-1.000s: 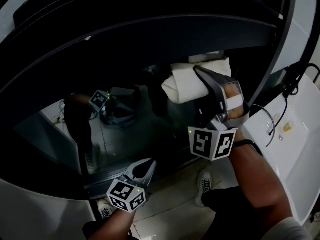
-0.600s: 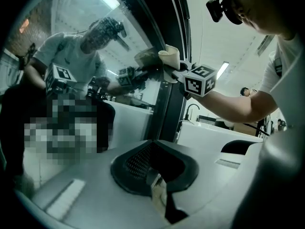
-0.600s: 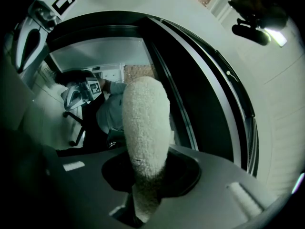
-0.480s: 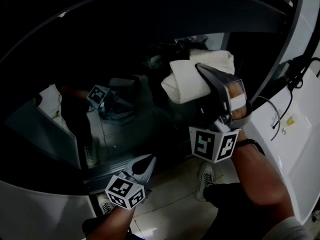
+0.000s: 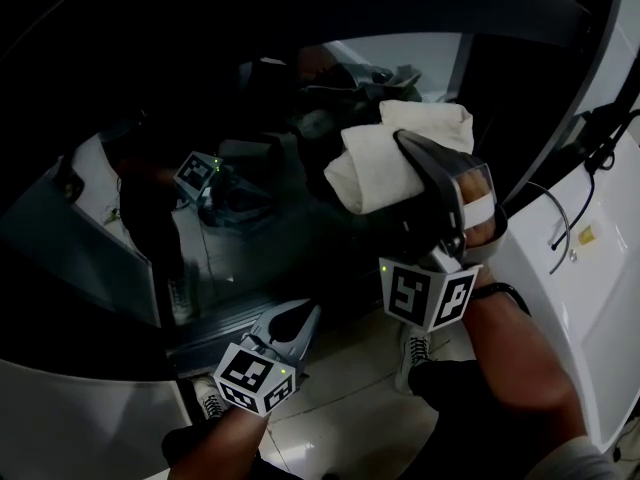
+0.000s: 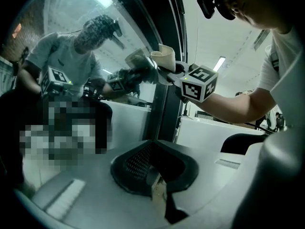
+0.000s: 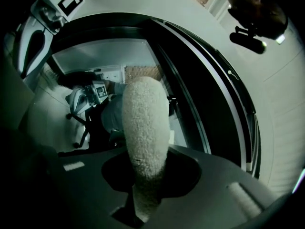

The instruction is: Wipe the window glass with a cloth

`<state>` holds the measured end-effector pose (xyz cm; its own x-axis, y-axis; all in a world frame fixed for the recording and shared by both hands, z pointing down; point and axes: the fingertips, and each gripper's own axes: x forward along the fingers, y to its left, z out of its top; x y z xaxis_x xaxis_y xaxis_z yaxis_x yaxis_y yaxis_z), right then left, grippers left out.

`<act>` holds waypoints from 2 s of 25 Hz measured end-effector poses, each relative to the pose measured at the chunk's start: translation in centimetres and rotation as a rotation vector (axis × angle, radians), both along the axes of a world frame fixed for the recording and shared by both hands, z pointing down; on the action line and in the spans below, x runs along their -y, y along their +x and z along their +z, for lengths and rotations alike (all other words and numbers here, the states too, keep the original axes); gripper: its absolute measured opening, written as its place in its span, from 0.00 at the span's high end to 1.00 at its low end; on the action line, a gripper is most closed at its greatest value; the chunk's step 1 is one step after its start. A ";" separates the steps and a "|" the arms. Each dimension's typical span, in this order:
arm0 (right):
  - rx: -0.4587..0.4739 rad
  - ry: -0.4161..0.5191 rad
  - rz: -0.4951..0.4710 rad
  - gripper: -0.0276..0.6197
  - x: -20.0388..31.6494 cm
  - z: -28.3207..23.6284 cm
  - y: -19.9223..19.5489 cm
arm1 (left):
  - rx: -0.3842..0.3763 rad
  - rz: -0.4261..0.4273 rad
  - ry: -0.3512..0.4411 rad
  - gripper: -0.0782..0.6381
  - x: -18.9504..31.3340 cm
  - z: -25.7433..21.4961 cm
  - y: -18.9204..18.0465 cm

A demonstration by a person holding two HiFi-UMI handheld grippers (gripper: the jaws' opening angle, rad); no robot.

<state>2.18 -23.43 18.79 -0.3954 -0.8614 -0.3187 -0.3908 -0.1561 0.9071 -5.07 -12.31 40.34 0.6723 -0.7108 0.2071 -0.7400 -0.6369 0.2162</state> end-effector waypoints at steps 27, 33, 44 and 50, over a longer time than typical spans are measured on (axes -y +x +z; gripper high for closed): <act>-0.017 -0.129 -0.019 0.83 0.5 8.5 -1.3 | -0.009 0.009 -0.042 0.87 1.4 0.1 -0.7; -0.016 -0.146 -0.027 0.83 0.3 9.3 -1.6 | -0.003 0.019 -0.047 0.87 1.2 0.3 -0.7; -0.058 -0.183 -0.032 0.83 -0.9 15.3 -1.9 | -0.011 0.028 -0.016 0.87 0.2 3.7 -0.5; -0.046 -0.235 -0.034 0.83 -0.7 16.4 -2.0 | -0.009 0.026 -0.022 0.87 0.4 3.3 -0.4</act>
